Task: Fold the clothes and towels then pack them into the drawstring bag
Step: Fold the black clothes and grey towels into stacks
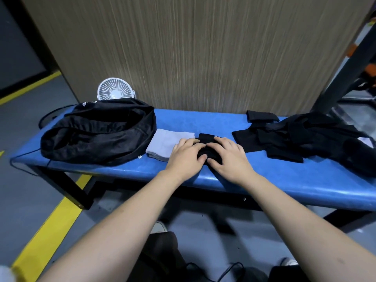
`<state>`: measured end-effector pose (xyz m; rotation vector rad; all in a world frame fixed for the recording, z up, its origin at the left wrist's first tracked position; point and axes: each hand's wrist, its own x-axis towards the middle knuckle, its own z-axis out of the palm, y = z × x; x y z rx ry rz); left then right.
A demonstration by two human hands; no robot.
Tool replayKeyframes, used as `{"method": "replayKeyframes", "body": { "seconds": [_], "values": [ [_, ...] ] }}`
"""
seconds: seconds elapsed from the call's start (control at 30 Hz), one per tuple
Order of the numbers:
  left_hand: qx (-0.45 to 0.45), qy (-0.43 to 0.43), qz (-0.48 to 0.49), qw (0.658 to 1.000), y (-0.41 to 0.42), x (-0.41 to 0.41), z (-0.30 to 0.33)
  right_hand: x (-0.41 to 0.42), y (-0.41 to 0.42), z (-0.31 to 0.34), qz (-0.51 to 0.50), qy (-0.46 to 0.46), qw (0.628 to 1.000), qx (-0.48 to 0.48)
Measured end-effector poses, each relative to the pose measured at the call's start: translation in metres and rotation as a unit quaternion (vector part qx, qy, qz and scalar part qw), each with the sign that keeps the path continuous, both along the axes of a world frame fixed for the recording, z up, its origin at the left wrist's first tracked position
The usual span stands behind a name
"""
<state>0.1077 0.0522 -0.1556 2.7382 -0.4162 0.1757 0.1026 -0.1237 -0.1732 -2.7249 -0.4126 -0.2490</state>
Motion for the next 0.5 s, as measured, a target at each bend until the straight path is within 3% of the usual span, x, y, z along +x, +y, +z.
{"method": "replayKeyframes", "body": {
  "seconds": [0.1,0.23,0.33,0.5],
  "values": [
    [-0.063,-0.060,0.024,0.996,0.020,0.005,0.013,0.002,0.001,0.001,-0.007,0.007,1.000,0.004],
    [-0.028,-0.188,0.114,0.975,0.084,0.029,0.039,0.003,-0.001,0.001,-0.005,0.018,1.000,0.010],
    [0.065,-0.136,0.159,0.976,0.131,0.048,0.050,0.004,0.001,0.000,-0.010,0.022,1.000,0.018],
    [0.166,0.000,0.151,0.975,0.170,0.079,0.064,0.003,0.001,-0.001,-0.012,0.023,0.999,0.028]
  ]
}}
